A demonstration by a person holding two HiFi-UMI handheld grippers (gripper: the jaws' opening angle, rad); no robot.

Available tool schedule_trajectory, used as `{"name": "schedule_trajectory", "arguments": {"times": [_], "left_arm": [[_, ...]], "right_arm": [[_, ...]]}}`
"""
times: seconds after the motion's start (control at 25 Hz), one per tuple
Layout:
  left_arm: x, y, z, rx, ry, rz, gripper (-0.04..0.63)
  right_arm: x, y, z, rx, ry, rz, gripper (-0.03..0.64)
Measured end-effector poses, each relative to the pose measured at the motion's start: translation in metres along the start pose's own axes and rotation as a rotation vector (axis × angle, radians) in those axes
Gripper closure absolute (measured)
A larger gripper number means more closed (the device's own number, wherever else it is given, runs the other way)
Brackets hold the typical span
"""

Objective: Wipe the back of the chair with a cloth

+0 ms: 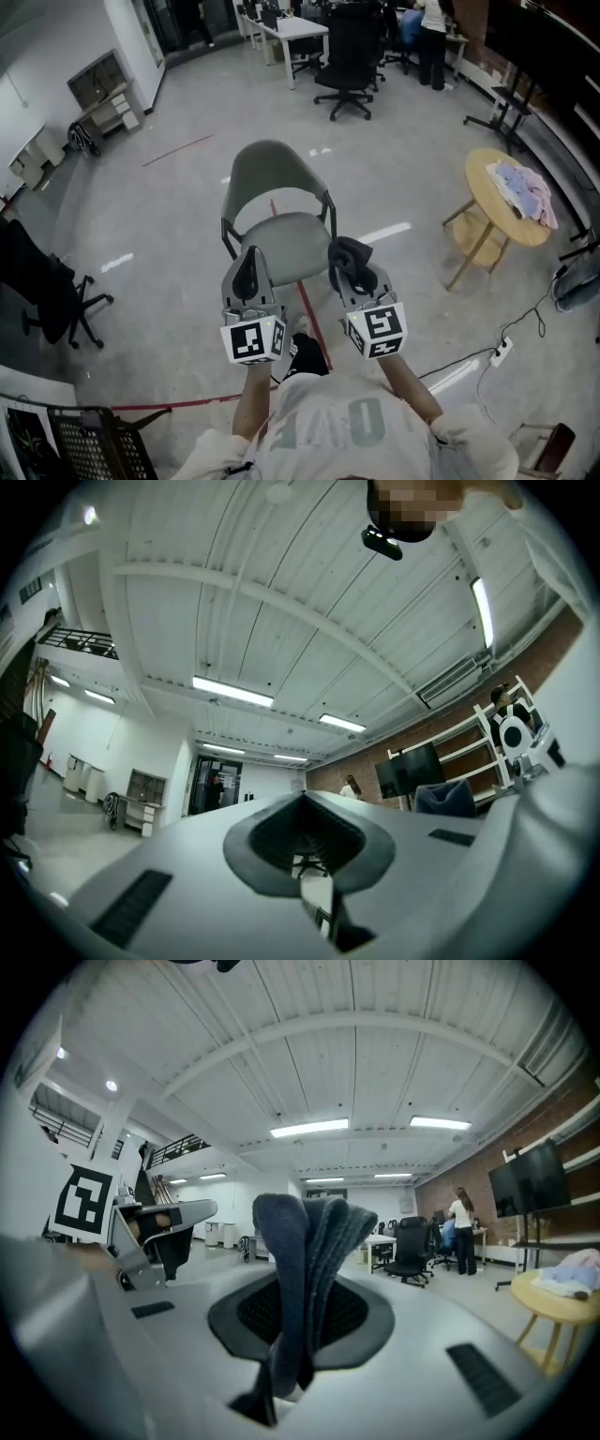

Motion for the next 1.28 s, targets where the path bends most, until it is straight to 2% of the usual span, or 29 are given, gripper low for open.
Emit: {"name": "schedule_trajectory", "arguments": {"times": [0.32, 0.48, 0.64, 0.84, 1.04, 1.28], "left_arm": [[0.145, -0.055, -0.063, 0.007, -0.081, 0.017, 0.583], [0.203, -0.082, -0.111, 0.026, -0.089, 0.029, 0.583], [0.247, -0.106, -0.138, 0.032, -0.086, 0.031, 0.583], [0.278, -0.136, -0.155, 0.035, -0.077, -0.007, 0.583], [0.292, -0.157, -0.127, 0.005, -0.082, -0.054, 0.583], [0.302, -0.159, -0.106, -0.015, -0.051, -0.069, 0.583]], "right_arm": [[0.171, -0.004, 0.036, 0.003, -0.039, 0.031, 0.558], [0.253, -0.008, 0.039, 0.000, -0.026, 0.067, 0.558], [0.308, -0.022, 0.051, 0.025, -0.030, 0.064, 0.558], [0.343, -0.042, 0.053, 0.048, -0.014, 0.023, 0.558], [0.343, -0.049, 0.080, 0.085, -0.027, -0.010, 0.558], [0.346, -0.052, 0.086, 0.091, 0.055, -0.028, 0.558]]}}
Point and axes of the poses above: the fingertips, and each gripper's own axes: x forward along the fingers, z to its right, y out of its top, the point moved 2 cm from there along -x, backward along the fingers, and after that the axes turned 14 degrees about z, right-handed, at the moved point
